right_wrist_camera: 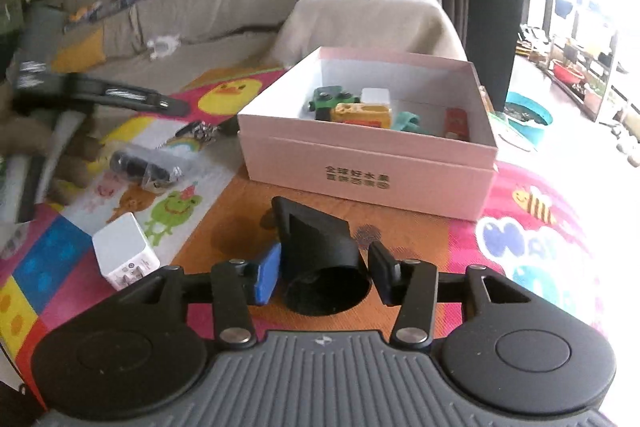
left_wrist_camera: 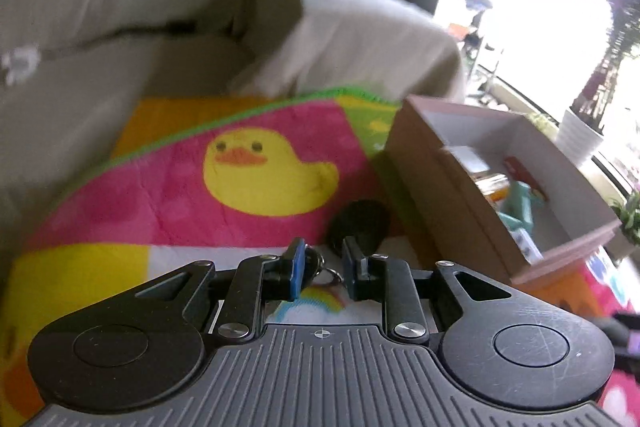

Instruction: Organize rigid objects

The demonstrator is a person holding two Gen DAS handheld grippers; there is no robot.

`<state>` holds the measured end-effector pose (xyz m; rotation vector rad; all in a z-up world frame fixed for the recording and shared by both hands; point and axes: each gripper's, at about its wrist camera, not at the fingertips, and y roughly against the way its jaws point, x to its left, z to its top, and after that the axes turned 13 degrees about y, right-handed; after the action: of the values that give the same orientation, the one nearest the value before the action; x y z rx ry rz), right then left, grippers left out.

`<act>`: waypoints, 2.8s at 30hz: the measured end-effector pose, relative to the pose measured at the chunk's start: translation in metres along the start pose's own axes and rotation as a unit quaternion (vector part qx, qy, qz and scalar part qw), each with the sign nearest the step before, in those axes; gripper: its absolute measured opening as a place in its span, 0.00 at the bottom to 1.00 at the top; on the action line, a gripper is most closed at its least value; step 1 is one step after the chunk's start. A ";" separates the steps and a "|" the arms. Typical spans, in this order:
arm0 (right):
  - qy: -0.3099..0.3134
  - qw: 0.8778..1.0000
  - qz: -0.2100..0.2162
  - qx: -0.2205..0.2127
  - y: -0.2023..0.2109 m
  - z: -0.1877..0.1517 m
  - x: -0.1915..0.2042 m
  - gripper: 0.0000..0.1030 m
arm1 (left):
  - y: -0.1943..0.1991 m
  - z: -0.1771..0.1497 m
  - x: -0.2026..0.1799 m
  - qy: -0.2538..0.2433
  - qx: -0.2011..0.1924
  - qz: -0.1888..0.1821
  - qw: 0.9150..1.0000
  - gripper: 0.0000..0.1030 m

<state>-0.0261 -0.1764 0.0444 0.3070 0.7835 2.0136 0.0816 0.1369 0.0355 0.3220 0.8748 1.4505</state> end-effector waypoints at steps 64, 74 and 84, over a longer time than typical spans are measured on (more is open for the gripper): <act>0.155 0.977 0.135 -0.054 -0.007 0.012 0.101 0.65 | 0.214 -0.069 -0.016 -0.027 -0.141 -0.122 0.982 0.26; 0.166 0.976 0.137 0.008 -0.038 0.027 0.129 0.45 | 0.216 -0.080 0.003 -0.016 -0.116 -0.137 0.984 0.26; 0.050 0.996 0.041 -0.057 0.053 -0.001 0.025 0.43 | 0.202 -0.044 -0.084 -0.110 -0.124 -0.171 0.971 0.26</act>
<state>-0.0761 -0.1758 0.0750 0.1763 0.7229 2.1558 -0.0852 0.0736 0.1699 0.1323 0.5318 1.1604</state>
